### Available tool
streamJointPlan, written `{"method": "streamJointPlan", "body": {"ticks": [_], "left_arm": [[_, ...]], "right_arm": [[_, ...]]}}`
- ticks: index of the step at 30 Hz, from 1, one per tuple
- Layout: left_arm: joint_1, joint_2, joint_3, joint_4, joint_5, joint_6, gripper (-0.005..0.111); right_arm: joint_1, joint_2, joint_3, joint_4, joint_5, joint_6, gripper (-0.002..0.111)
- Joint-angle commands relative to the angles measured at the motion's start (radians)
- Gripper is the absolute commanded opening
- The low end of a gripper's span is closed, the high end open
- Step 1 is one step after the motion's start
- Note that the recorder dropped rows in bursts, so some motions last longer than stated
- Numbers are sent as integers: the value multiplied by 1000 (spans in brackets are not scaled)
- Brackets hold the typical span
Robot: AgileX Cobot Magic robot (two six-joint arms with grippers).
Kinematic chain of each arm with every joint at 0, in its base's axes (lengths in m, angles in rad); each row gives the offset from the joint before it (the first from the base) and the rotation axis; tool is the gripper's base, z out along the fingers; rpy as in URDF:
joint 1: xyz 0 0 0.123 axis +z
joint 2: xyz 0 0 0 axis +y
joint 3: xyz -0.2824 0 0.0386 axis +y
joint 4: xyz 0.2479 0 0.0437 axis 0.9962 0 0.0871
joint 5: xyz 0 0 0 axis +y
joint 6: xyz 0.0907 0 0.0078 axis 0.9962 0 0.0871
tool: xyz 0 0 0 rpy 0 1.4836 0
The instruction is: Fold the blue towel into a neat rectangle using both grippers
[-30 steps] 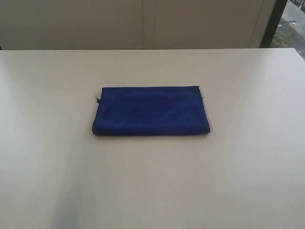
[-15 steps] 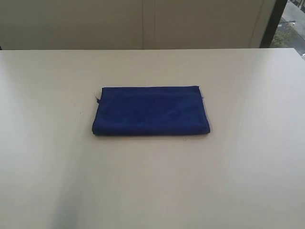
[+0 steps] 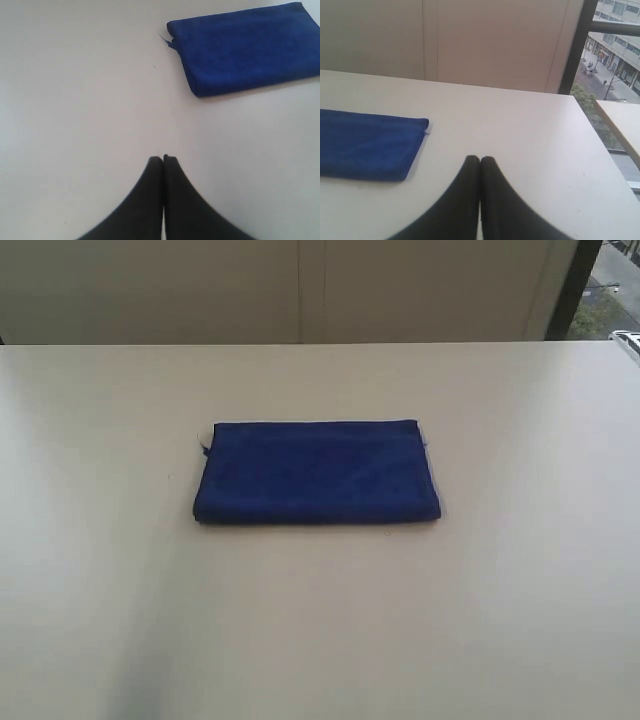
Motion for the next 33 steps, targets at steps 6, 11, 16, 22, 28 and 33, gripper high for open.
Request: {"method": "streamJointPlan", "body": {"ticks": [6, 11, 16, 22, 28, 33], "left_arm": [[2, -6, 9, -3, -4, 6, 0], [2, -6, 9, -3, -4, 6, 0], [2, -6, 9, -3, -4, 6, 0], [2, -6, 9, -3, -4, 6, 0], [2, -6, 9, -3, -4, 6, 0], [2, -6, 9, -3, -4, 6, 0]], "right_arm": [[-7, -6, 14, -14, -19, 8, 0], [-7, -6, 14, -14, -19, 8, 0], [-11, -6, 14, -20, -19, 12, 0], [-11, -6, 14, -93, -16, 71, 0], [-11, -6, 14, -190, -10, 224, 0], [-11, -6, 14, -190, -10, 220, 0]]}}
